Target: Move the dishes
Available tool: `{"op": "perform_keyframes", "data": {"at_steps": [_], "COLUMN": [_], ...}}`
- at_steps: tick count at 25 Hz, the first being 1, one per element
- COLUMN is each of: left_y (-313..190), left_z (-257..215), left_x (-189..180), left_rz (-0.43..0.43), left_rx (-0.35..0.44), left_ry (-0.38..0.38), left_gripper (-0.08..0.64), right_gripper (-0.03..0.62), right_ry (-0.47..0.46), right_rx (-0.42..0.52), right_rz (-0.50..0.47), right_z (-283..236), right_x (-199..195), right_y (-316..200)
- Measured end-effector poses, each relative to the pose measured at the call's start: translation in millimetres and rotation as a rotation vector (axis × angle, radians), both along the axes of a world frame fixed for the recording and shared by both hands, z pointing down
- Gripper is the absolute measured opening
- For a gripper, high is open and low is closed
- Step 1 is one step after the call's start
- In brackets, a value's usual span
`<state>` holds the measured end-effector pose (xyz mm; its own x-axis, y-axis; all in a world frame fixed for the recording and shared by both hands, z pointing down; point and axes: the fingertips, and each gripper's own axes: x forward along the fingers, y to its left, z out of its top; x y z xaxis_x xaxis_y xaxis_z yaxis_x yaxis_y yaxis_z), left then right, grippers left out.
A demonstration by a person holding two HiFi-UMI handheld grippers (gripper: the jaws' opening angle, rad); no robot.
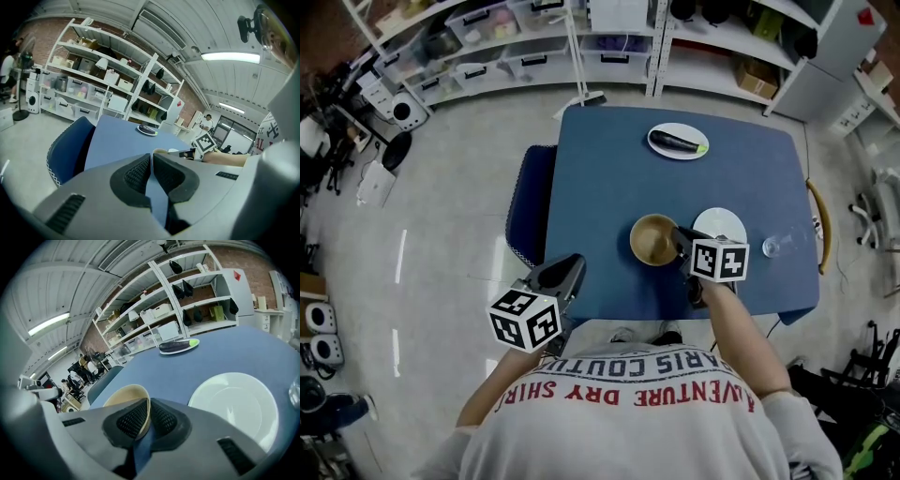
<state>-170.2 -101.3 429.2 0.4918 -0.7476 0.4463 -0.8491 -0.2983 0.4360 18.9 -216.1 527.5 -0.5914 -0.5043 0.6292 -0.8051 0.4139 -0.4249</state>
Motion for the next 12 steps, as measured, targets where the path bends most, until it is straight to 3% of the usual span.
{"op": "perform_keyframes", "data": {"at_steps": [8,12], "left_y": [0.5,2.0], "left_z": [1.7,1.3], "left_x": [5.3,13.3], "left_rz": [0.008,0.009], "left_rx": [-0.014,-0.012], "left_ry": [0.003,0.000], "left_gripper": [0.041,0.041], "right_gripper": [0.035,0.155], "right_ry": [-0.082,-0.101], "right_rx": [-0.009,0.062], "right_rz": [0.028,0.001], "right_z": [-9.3,-26.5], "right_x": [1.0,5.2], "right_y": [-2.1,-0.2]}}
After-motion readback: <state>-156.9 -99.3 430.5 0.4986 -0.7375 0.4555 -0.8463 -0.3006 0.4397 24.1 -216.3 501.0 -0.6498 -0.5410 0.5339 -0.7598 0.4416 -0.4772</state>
